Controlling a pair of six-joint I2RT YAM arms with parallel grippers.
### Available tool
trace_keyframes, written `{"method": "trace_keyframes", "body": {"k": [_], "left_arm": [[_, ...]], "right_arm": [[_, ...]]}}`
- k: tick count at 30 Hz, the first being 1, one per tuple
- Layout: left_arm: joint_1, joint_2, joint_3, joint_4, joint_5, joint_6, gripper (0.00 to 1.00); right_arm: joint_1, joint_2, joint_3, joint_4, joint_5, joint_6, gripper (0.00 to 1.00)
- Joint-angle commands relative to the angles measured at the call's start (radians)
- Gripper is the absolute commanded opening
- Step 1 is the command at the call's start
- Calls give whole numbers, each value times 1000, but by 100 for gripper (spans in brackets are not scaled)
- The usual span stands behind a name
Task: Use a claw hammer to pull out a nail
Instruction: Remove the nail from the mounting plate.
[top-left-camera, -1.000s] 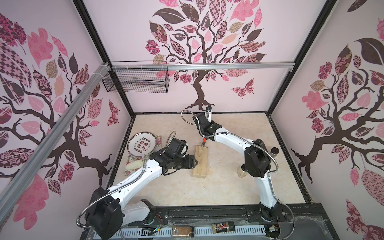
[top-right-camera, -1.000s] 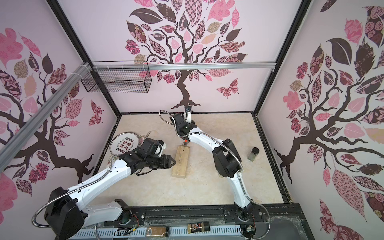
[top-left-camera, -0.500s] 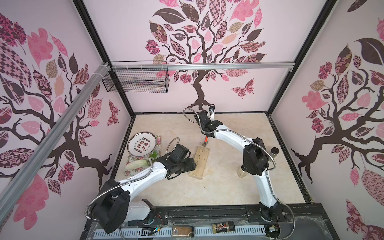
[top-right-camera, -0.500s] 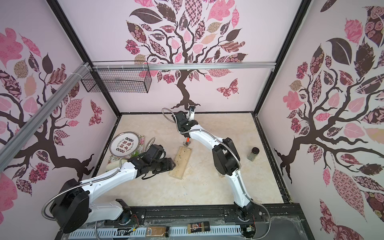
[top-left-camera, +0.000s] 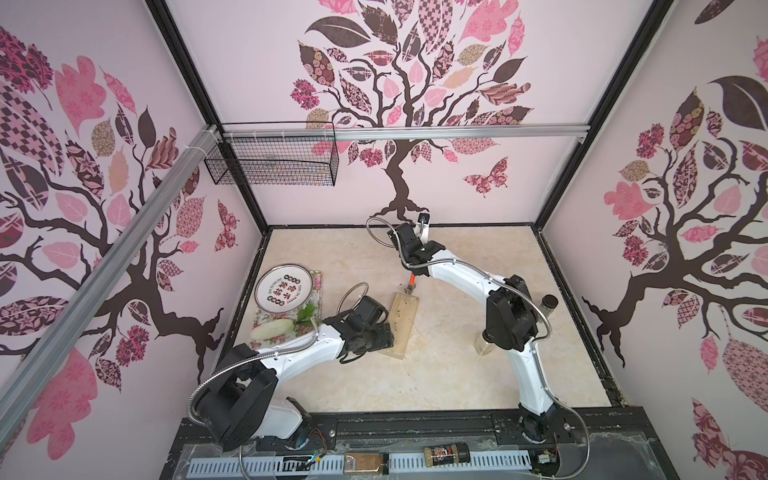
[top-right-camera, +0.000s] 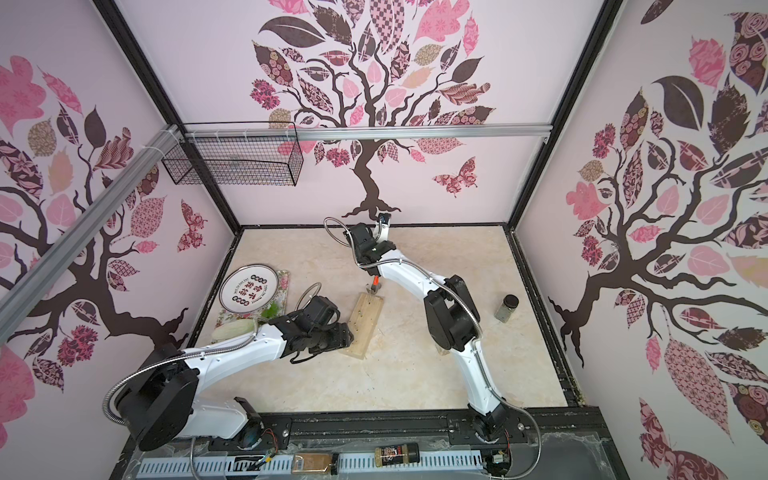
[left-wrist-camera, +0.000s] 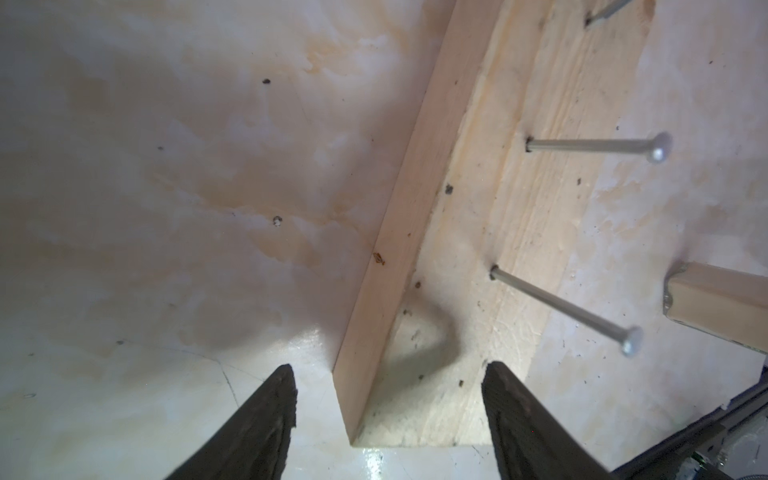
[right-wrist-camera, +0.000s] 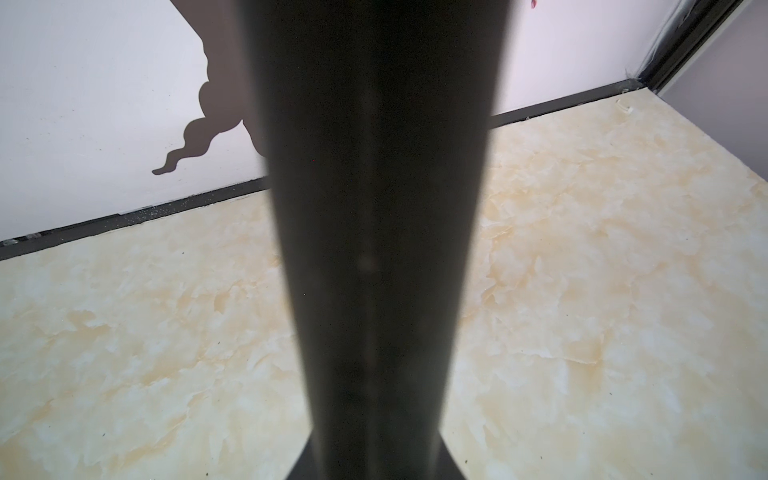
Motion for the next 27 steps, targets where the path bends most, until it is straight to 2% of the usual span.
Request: {"method": "trace_keyframes", "body": {"k": [1,9,16,22,27], "left_arm": [[-7,25,-26,12,-42,-12,73],[-46,64,-14,37,-46,-1,71],[-172,143,87,83,-55,48,68],[-226,247,182,96,-66,5,67],[-230,239,206,97,-64,-5,67]], "right_arm": [[-12,-30,24,24,11,10,10],[-39,-50,111,-5,-92,-47,10],[-43,-119,152,-13,-170,-182,11],[-43,-251,25,1,-139,-193,11],[-43,-364,-68,17,-111,-219,12]]}}
